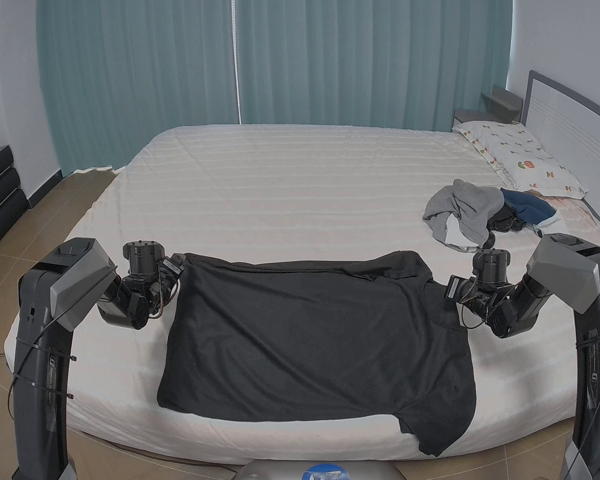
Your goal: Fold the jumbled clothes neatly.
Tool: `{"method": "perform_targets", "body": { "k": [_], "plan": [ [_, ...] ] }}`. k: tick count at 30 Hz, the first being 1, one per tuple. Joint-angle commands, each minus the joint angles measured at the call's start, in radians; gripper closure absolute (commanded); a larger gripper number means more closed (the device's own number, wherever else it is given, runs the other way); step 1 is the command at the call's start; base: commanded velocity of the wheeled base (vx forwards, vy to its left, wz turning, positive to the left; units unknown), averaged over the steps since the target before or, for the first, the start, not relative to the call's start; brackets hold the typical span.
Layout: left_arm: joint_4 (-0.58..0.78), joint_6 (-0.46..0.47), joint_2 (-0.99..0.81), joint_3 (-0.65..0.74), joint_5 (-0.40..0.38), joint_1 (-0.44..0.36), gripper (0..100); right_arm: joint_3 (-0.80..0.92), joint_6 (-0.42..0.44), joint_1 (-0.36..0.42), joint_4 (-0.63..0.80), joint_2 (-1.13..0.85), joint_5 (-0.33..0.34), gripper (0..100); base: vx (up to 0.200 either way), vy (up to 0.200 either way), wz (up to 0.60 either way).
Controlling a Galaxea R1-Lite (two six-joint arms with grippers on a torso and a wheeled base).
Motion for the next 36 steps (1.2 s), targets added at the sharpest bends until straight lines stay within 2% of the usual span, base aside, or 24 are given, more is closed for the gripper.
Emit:
{"method": "perform_targets", "body": {
  "k": [1,6,19,20,31,36],
  "plan": [
    [0.000,-0.001,0.002,0.000,0.001,0.000,0,-0.015,-0.002,-0.020,-0.011,0.018,0.001,100,0.000,0.000,0.00],
    [0.000,-0.001,0.002,0.000,0.001,0.000,0,-0.018,-0.002,-0.023,-0.048,0.012,0.001,100,0.000,0.000,0.00],
    [0.001,-0.001,0.002,0.000,0.001,0.000,0,-0.019,-0.016,-0.023,-0.029,0.066,0.005,100,0.000,0.000,0.00],
    [0.003,-0.001,0.002,0.000,0.001,0.000,0,-0.019,-0.017,-0.023,-0.031,0.068,0.004,0,0.000,0.000,0.00],
    [0.012,-0.001,-0.008,0.006,0.001,0.002,0,-0.019,0.009,-0.021,-0.038,0.011,0.016,0,0.000,0.000,0.00],
    [-0.005,0.008,-0.023,0.021,0.016,-0.006,0,-0.051,0.066,0.010,-0.008,-0.043,0.042,0,0.000,0.000,0.00]
  ]
}}
